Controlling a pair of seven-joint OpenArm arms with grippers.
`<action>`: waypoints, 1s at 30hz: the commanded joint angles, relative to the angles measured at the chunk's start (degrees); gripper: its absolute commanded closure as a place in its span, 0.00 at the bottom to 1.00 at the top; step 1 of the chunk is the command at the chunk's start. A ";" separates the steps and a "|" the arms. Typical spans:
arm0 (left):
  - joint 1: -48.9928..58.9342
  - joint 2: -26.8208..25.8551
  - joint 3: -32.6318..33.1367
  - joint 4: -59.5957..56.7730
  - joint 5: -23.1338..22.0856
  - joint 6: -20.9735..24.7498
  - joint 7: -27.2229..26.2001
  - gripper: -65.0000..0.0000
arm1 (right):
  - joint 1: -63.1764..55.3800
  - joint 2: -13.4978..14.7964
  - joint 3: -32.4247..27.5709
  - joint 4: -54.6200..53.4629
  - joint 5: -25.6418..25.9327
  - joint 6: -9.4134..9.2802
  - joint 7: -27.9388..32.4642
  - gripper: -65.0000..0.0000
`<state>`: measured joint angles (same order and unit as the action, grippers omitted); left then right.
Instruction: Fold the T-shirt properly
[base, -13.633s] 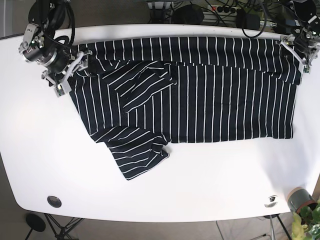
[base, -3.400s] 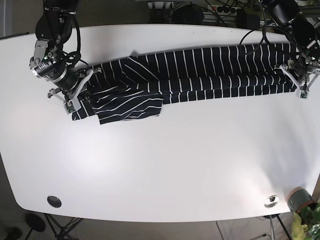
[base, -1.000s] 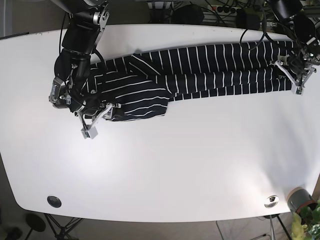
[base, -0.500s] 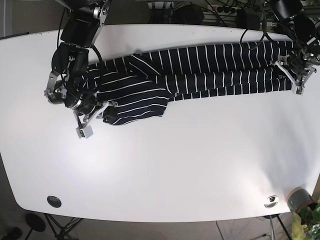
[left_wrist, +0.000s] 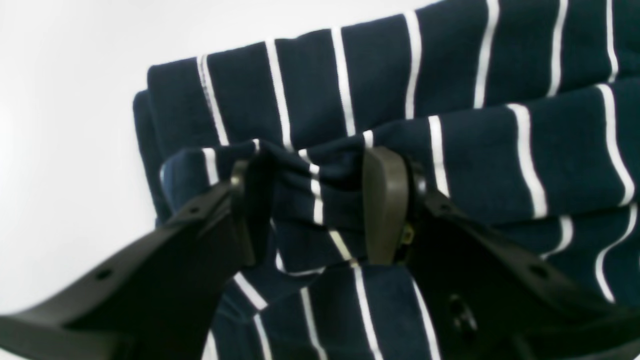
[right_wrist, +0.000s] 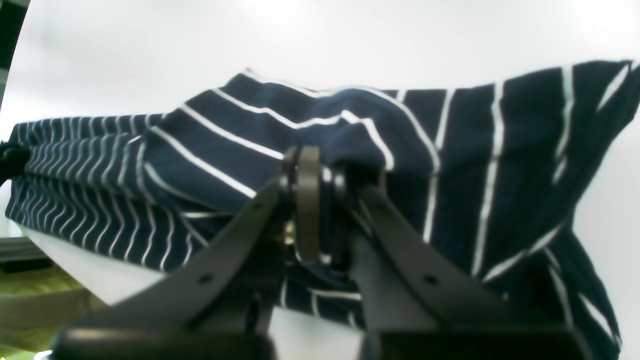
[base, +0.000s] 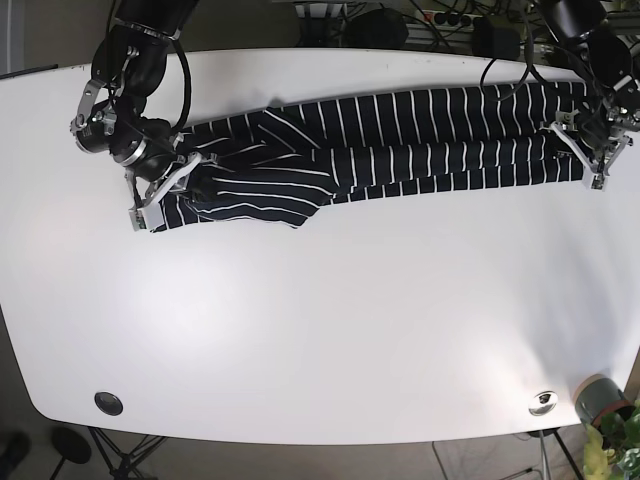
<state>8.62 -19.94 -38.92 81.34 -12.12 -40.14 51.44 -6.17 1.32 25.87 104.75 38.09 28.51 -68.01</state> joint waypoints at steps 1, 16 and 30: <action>-0.40 -1.73 -0.25 -0.59 0.21 0.14 0.12 0.60 | -0.02 1.45 1.08 1.14 1.34 0.37 1.06 0.97; -0.67 -3.66 -0.25 -2.88 0.12 0.14 0.03 0.60 | -1.43 5.23 5.91 -6.07 1.17 0.89 1.50 0.95; -4.80 -3.31 -0.78 -0.24 -1.99 0.14 0.12 0.60 | -2.84 4.79 5.30 4.13 1.25 0.81 3.08 0.31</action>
<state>5.41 -22.04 -38.98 78.32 -12.25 -40.34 52.29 -9.37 5.69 31.29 105.54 37.93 28.77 -66.11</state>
